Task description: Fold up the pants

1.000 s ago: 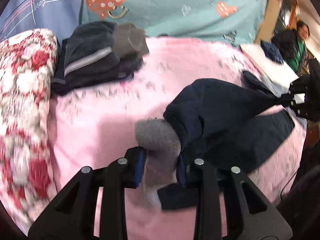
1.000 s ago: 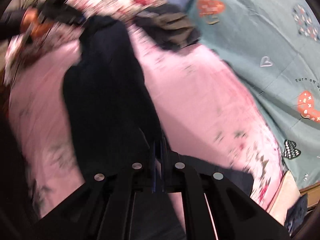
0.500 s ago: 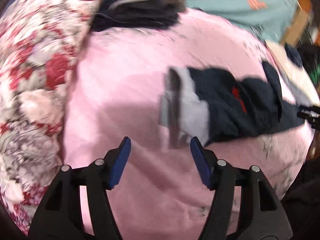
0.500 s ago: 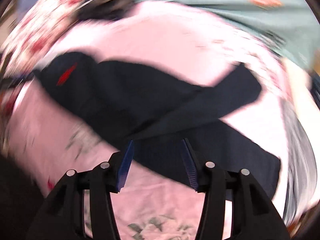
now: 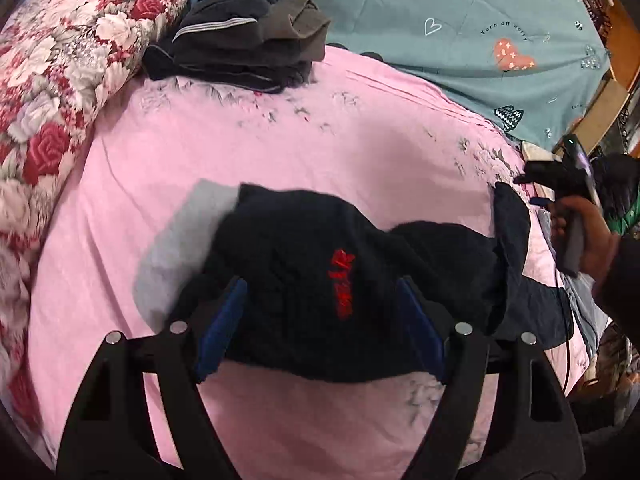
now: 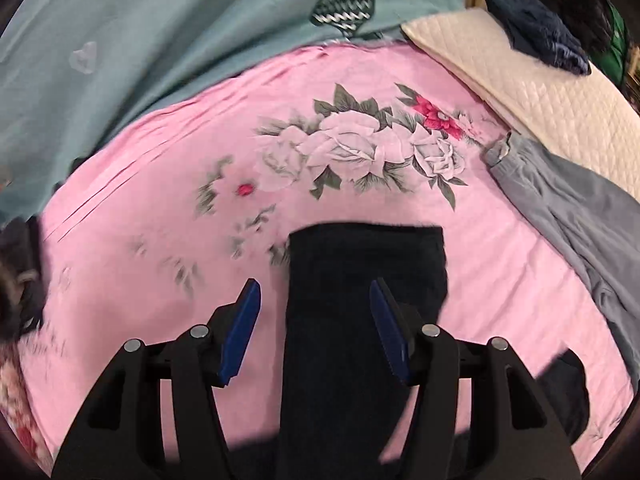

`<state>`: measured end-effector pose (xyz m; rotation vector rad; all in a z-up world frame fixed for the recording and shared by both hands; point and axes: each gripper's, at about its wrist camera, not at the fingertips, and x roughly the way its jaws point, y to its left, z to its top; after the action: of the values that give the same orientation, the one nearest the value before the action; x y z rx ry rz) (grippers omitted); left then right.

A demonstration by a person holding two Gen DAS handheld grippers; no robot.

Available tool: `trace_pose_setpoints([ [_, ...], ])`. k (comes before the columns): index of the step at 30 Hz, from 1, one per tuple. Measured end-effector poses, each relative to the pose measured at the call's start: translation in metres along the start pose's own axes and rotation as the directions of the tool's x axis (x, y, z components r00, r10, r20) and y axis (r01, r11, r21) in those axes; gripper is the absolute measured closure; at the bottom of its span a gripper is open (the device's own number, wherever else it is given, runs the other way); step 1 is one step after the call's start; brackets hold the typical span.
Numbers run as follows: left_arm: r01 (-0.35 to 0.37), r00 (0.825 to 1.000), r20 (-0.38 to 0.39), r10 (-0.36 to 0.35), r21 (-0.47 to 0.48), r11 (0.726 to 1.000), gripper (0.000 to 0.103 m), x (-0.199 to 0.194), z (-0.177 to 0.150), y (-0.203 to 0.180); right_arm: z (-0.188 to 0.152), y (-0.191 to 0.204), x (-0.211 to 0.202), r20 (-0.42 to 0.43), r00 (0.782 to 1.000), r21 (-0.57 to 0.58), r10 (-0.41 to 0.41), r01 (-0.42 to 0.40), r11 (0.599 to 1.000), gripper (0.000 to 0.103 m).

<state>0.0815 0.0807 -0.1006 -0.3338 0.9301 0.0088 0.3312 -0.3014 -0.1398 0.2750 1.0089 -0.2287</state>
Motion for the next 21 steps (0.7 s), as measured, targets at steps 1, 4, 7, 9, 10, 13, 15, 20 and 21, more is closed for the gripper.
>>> trace_pose_setpoints([
  [1,-0.011,1.000,-0.004,0.011,0.002,1.000,0.024,-0.001,-0.006,-0.004,0.008,0.002,0.013,-0.010,1.000,0.014,0.015,-0.015,1.000,0.045],
  [4,-0.054,0.998,-0.030,0.055,0.019,0.998,0.024,0.000,-0.018,-0.013,0.012,0.010,0.033,-0.031,0.999,0.001,-0.021,0.021,1.000,0.046],
  [7,-0.104,0.994,-0.036,0.105,0.021,0.994,0.024,0.000,-0.021,-0.015,0.012,0.012,0.055,-0.069,0.997,0.021,-0.041,0.042,0.999,0.046],
  [9,-0.117,0.992,-0.041,0.117,0.005,0.993,0.024,0.001,-0.019,-0.014,0.009,0.009,0.062,-0.066,0.996,0.017,-0.059,0.060,0.998,0.050],
  [10,-0.118,0.992,-0.041,0.118,-0.002,0.993,0.024,0.000,-0.017,-0.014,0.007,0.006,0.062,-0.051,0.996,0.008,-0.071,0.072,0.997,0.065],
  [13,-0.124,0.992,-0.033,0.124,-0.013,0.992,0.019,0.001,-0.012,-0.012,0.002,-0.004,0.052,-0.040,0.999,-0.027,-0.029,0.028,0.999,0.090],
  [15,-0.129,0.991,-0.033,0.129,-0.015,0.991,0.017,0.004,-0.008,-0.012,0.002,-0.014,0.036,-0.024,1.000,-0.021,0.010,-0.010,1.000,0.094],
  [20,-0.153,0.987,-0.037,0.153,0.016,0.988,0.013,0.013,0.001,-0.018,0.004,-0.063,-0.043,0.064,0.976,0.054,0.208,-0.211,0.976,0.095],
  [21,-0.154,0.987,-0.034,0.154,0.024,0.988,0.013,0.014,0.003,-0.019,0.003,-0.080,-0.066,0.095,0.960,0.084,0.264,-0.272,0.959,0.095],
])
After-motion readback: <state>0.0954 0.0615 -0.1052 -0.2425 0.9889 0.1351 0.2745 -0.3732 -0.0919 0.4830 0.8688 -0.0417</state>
